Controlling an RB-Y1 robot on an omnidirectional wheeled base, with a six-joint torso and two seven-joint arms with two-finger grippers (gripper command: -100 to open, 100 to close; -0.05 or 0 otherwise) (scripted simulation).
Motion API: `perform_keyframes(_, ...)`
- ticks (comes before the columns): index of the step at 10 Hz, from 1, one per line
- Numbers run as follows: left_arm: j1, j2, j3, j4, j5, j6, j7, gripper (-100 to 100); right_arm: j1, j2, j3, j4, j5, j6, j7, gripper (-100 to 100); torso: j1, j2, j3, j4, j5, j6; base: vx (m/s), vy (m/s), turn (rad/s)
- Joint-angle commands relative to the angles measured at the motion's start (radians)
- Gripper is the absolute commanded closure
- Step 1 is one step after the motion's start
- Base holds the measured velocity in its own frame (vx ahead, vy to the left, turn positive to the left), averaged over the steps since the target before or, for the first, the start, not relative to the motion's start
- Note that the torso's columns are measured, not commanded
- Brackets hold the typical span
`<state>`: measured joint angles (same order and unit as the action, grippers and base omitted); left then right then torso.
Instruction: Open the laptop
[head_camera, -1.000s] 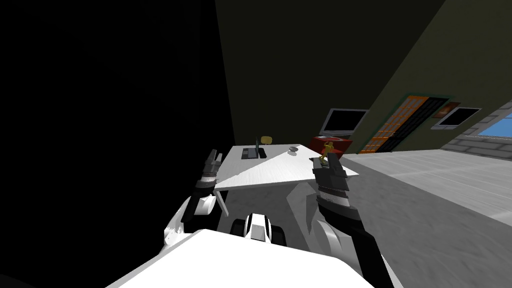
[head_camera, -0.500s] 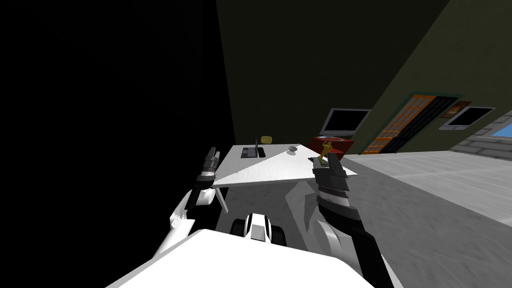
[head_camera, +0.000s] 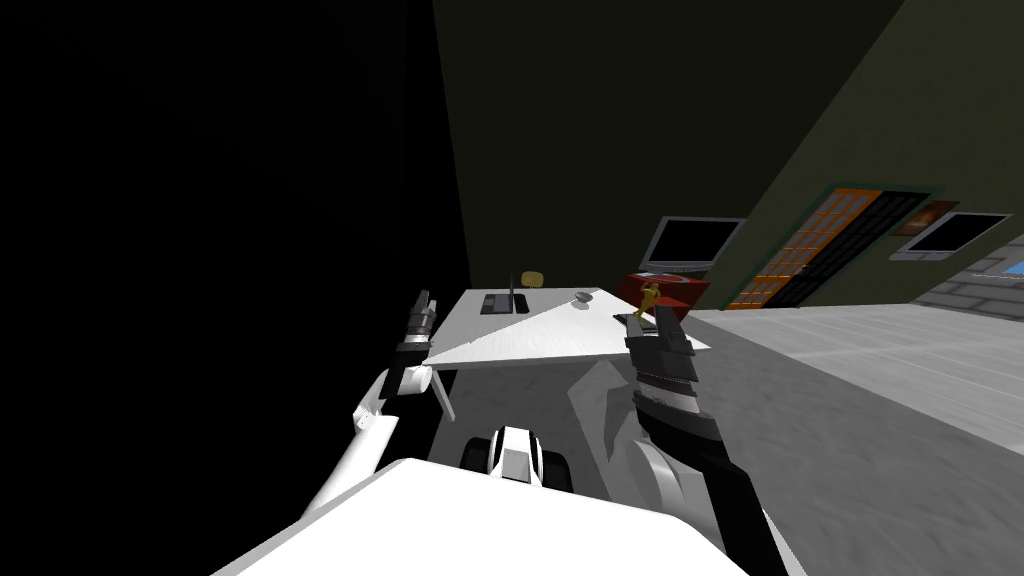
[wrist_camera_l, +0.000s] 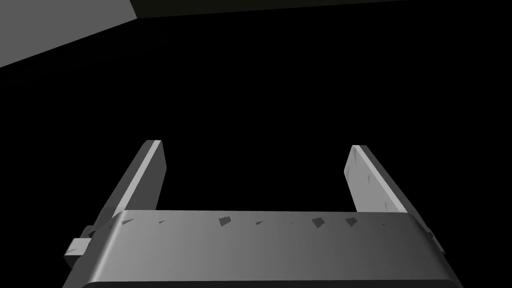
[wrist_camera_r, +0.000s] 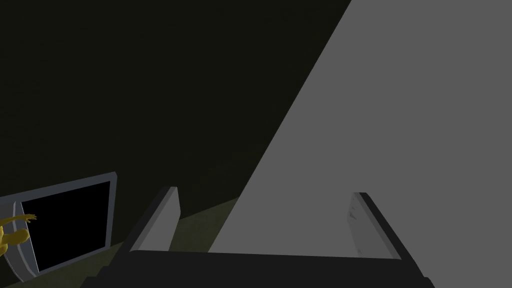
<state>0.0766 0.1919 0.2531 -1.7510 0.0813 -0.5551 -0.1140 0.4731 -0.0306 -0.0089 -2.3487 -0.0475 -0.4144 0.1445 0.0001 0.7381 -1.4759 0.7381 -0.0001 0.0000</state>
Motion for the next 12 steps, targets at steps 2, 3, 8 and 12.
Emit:
perform_keyframes(2, -0.101, 0.009, 0.073, 0.108, 0.036, 0.026, -0.026, -100, 0.000, 0.000, 0.000, 0.000, 0.000, 0.000, 0.000, 0, 0.000, 0.000, 0.000, 0.000, 0.000, 0.000, -0.027, -0.063, 0.021)
perform_keyframes(3, -0.139, 0.011, 0.107, 0.152, 0.052, 0.036, -0.039, -100, 0.000, 0.000, 0.000, 0.000, 0.000, 0.000, 0.000, 0, 0.000, 0.000, 0.000, 0.000, 0.000, 0.000, -0.023, -0.109, 0.025)
perform_keyframes(8, -0.263, 0.011, 0.178, 0.280, 0.087, 0.058, -0.062, -100, 0.000, 0.000, 0.000, 0.000, 0.000, 0.000, 0.000, 0, 0.000, 0.000, 0.000, 0.000, 0.000, 0.000, -0.021, -0.077, 0.007)
perform_keyframes(12, -0.357, 0.010, 0.250, 0.391, 0.123, 0.081, -0.083, -100, 0.000, 0.000, 0.000, 0.000, 0.000, 0.000, 0.000, 0, -0.001, 0.000, 0.000, 0.000, 0.000, 0.000, -0.007, -0.050, -0.004)
